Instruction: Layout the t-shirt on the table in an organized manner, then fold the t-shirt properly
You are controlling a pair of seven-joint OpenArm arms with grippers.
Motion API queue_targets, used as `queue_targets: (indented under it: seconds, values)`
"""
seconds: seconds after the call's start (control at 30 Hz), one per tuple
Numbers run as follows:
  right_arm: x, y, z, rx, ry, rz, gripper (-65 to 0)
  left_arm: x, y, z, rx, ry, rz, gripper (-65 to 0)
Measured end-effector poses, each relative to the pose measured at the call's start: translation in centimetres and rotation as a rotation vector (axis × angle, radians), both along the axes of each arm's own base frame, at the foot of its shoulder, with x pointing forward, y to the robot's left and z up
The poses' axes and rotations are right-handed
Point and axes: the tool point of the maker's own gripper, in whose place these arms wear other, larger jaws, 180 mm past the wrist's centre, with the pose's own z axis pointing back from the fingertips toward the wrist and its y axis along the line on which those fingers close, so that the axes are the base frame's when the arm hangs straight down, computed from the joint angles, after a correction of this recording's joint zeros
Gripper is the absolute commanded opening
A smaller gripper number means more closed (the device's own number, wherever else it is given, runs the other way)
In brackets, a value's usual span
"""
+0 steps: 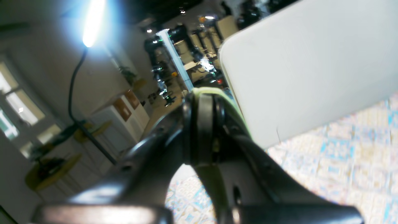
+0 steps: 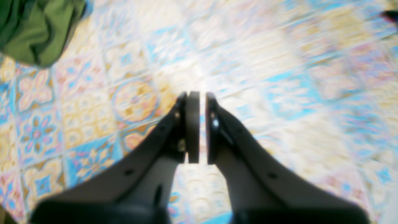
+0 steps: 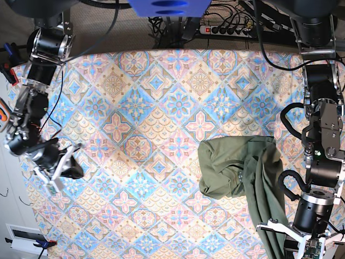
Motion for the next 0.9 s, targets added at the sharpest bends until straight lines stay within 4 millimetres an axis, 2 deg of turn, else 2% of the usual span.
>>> queue_targets:
  seconds: [0.1,0.2,0.23,0.3,0.37,0.43,0.5,0.53,0.6,0.67,0.73,0.83,0.9]
  values:
    - [0.0,3.1,-0.8,0.016,0.014,0.074,-52.4,0.1,-0.9,-0.5,-0.019,0.014,-0.027,-65.0]
    - [0.0,4.3,-0.9,0.058,0.012,0.072,-50.6,0.2,-2.0,-0.4,-0.048,0.011,-0.056,-65.0]
    - [0.1,4.2,-0.8,0.073,0.007,0.06,-50.8,0.3,-3.1,-0.7,-0.045,0.016,-0.077,-65.0]
    - [0.2,3.0,-0.2,0.11,-0.017,0.017,-50.7,0.4,-6.2,-1.4,-0.012,0.033,-0.137,-65.0]
    - [-0.1,-0.3,0.2,0.111,-0.032,-0.069,-50.5,0.8,-10.5,-2.8,0.022,0.08,-0.236,-65.0]
    - [-0.9,-3.7,0.0,0.082,-0.019,-0.15,-50.5,1.9,-13.6,-3.8,0.044,0.116,-0.278,-65.0]
    - [-1.3,-5.9,0.1,0.07,-0.019,-0.203,-50.5,2.9,-16.2,-3.1,0.037,0.118,-0.296,-65.0]
    - [-1.5,-6.4,0.2,0.072,-0.027,-0.214,-50.5,3.1,-17.5,-1.9,0.02,0.105,-0.316,-65.0]
    - [-2.1,-6.7,-0.1,0.1,-0.029,-0.227,-50.4,2.8,-20.3,2.0,-0.019,0.035,-0.366,-65.0]
    - [-2.8,-7.2,-0.8,0.099,-0.007,-0.248,-50.4,2.0,-22.1,6.3,-0.046,-0.045,-0.402,-65.0]
    - [-3.6,-8.2,-1.1,0.103,-0.003,-0.279,-50.4,0.5,-23.3,9.6,-0.052,-0.118,-0.439,-65.0]
    - [-4.4,-9.4,-1.6,0.092,0.013,-0.314,-50.4,-0.9,-22.8,14.1,-0.108,-0.199,-0.46,-65.0]
    - [-4.3,-9.4,-1.5,0.091,0.01,-0.313,-50.4,-1.2,-20.3,16.8,-0.194,-0.255,-0.428,-65.0]
